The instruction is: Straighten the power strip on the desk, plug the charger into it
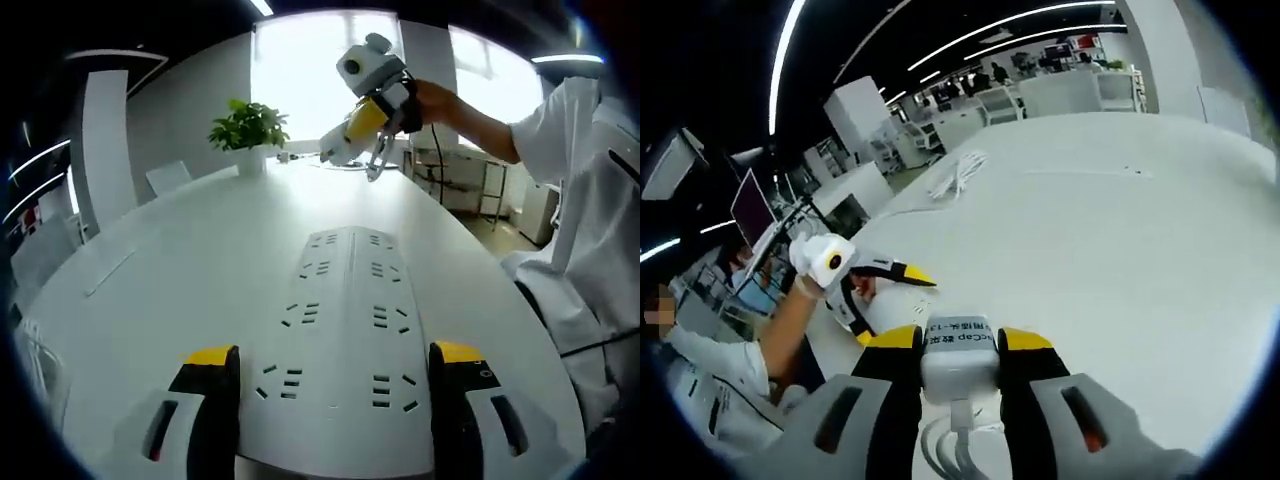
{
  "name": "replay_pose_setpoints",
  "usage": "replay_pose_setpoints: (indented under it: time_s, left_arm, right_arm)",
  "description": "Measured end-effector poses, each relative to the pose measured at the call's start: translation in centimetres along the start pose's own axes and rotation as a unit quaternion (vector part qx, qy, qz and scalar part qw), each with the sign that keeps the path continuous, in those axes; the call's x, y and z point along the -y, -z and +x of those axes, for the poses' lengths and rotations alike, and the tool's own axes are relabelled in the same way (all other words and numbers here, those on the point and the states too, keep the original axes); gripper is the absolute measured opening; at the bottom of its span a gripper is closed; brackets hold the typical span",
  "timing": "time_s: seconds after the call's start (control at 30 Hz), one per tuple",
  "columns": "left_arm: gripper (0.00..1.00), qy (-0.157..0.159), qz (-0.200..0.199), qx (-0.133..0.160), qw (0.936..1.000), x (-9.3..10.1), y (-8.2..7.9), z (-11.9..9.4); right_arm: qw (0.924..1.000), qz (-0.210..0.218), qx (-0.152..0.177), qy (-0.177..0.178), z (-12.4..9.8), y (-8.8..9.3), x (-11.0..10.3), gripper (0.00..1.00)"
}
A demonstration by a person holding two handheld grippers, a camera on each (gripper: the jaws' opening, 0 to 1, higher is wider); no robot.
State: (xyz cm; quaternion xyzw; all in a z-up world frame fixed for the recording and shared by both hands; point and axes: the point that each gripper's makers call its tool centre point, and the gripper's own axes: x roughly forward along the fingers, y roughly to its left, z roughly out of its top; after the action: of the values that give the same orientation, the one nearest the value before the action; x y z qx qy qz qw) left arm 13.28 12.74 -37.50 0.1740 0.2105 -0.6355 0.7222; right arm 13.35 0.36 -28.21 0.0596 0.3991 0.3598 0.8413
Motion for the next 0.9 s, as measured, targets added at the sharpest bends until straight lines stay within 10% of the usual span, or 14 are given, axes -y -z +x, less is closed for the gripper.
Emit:
replay_pose_setpoints:
  time_s: [0.47, 0.9]
  left_arm:
    - [0.78, -0.004, 0.0, 0.003, 1.0, 0.0, 0.0, 0.0]
    - [0.77, -0.009, 0.002, 0.007, 0.9999, -0.1, -0.1, 0.0]
  right_arm:
    - [0.9878, 0.053, -0.143, 0.028, 2.6, 3.6, -1.7, 0.28]
    - [0.9719, 0.07, -0.209, 0.083, 3.5, 5.4, -0.7, 0.28]
